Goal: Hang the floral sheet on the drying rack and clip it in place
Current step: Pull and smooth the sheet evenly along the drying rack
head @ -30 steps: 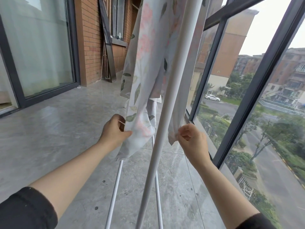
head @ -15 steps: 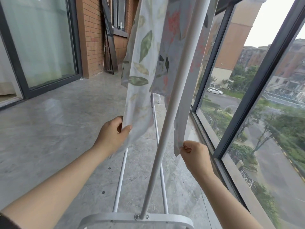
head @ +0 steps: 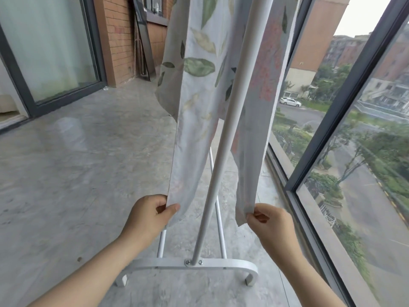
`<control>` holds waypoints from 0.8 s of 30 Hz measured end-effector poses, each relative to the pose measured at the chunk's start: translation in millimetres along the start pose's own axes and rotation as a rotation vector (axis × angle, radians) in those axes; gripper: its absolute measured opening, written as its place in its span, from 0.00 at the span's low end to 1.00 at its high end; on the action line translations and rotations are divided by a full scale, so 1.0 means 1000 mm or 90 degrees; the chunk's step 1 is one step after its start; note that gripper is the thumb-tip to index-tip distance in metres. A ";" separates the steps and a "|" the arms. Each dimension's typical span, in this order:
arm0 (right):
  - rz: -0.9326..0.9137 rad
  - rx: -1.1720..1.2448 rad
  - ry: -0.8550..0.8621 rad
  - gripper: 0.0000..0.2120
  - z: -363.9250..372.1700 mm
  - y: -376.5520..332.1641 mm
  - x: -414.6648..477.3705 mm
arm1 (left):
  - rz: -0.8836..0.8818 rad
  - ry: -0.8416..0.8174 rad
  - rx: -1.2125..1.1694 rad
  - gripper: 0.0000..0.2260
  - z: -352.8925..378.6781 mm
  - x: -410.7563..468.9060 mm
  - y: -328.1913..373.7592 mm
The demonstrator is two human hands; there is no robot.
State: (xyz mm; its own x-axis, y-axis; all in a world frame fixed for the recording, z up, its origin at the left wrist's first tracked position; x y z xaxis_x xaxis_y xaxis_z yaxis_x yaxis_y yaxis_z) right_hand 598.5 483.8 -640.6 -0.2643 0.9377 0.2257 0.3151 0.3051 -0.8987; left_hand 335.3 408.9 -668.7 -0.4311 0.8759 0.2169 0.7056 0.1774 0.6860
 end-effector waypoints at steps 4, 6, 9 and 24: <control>-0.038 0.067 0.020 0.09 0.003 -0.016 -0.021 | -0.020 -0.020 -0.068 0.16 0.005 -0.019 0.012; -0.062 0.096 0.012 0.09 0.010 -0.020 -0.025 | -0.028 -0.036 -0.114 0.16 0.009 -0.025 0.019; -0.047 0.141 -0.046 0.04 0.020 -0.019 -0.026 | -0.029 -0.025 -0.152 0.14 0.012 -0.029 0.026; 0.066 -0.095 -0.158 0.09 0.043 0.016 -0.027 | -0.001 -0.068 -0.066 0.09 0.029 -0.036 0.027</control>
State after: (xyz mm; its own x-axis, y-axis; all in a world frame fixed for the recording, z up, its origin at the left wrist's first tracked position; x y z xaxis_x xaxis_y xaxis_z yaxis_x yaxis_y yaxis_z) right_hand 570.9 456.5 -677.2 -0.4332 0.9011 0.0209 0.4768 0.2488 -0.8431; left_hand 386.2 394.7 -678.3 -0.3663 0.9193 0.1440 0.6408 0.1370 0.7553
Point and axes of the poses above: each hand's wrist, its own x-axis towards the middle knuckle, its own z-axis out of the palm, y = z × x, the point moved 2 cm from there along x, towards the middle knuckle, and after that the axes turned 13 degrees about x, right-handed, at the moved point
